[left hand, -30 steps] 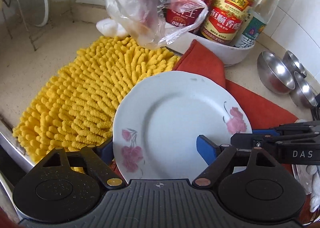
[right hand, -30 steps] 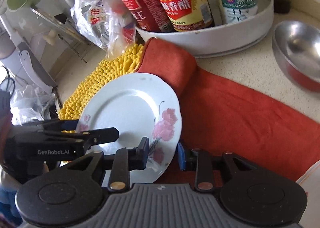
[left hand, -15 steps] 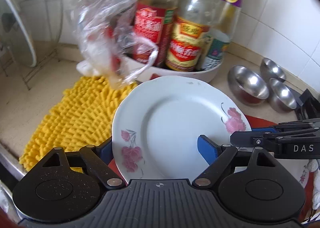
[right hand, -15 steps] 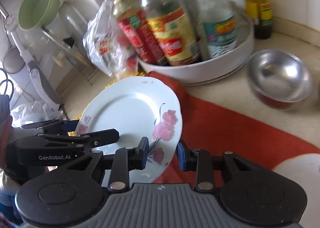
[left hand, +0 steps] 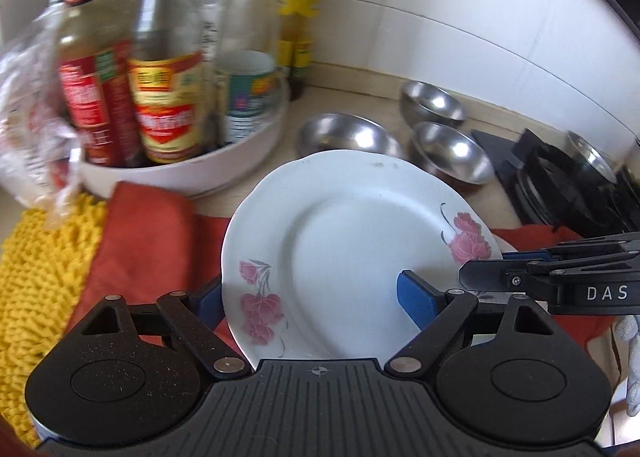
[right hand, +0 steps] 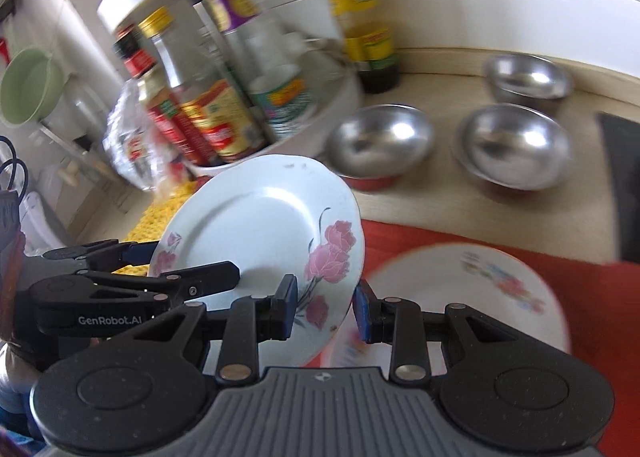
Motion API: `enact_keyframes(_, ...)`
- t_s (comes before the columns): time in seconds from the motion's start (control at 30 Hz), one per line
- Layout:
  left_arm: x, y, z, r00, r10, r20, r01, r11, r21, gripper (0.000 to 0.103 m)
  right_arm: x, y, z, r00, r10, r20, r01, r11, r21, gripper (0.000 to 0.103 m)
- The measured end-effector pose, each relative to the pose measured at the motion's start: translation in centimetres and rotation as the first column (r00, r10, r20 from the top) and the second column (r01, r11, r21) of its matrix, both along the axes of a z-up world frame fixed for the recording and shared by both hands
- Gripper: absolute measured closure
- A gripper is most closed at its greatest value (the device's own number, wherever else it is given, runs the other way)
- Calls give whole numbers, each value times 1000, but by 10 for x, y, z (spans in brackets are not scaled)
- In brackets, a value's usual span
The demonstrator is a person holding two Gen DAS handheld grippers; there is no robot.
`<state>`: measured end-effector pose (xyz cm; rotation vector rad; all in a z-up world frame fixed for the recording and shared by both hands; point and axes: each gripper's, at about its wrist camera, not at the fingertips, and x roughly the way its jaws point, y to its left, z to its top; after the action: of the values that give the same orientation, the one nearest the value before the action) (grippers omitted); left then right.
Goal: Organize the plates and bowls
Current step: 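Lower the small plate onto the plate stack and open the left tool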
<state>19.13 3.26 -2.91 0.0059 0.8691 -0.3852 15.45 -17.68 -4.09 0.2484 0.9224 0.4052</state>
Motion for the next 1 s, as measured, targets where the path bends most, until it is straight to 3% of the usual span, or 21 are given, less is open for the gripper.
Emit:
enact_keyframes(0.47, -4, -85, -26, 988, -143, -61, 146, 989, 37, 11, -30, -84, -27, 984, -155, -83, 154, 988, -17, 71)
enact_keyframes(0.67, -2, -97, -36, 987, -132, -89, 136, 990, 41, 12, -30, -94, -34, 985, -146, -91, 143, 989, -48, 71)
enact_keyframes(0.8, 1, -95, -42, 989, -100, -107, 107, 993, 59, 20, -29, -98, -36, 987, -136, -87, 130, 989, -71, 70)
enact_keyframes(0.9, 1, -92, -35, 994, -75, -78, 79, 995, 55, 18, -30, -102, -32, 991, -128, -39, 123, 985, -122, 68)
enact_keyframes(1.0, 3, -92, -25, 998, -52, -46, 55, 997, 62, 17, -28, -109, -25, 994, -111, 4, 111, 988, -103, 68)
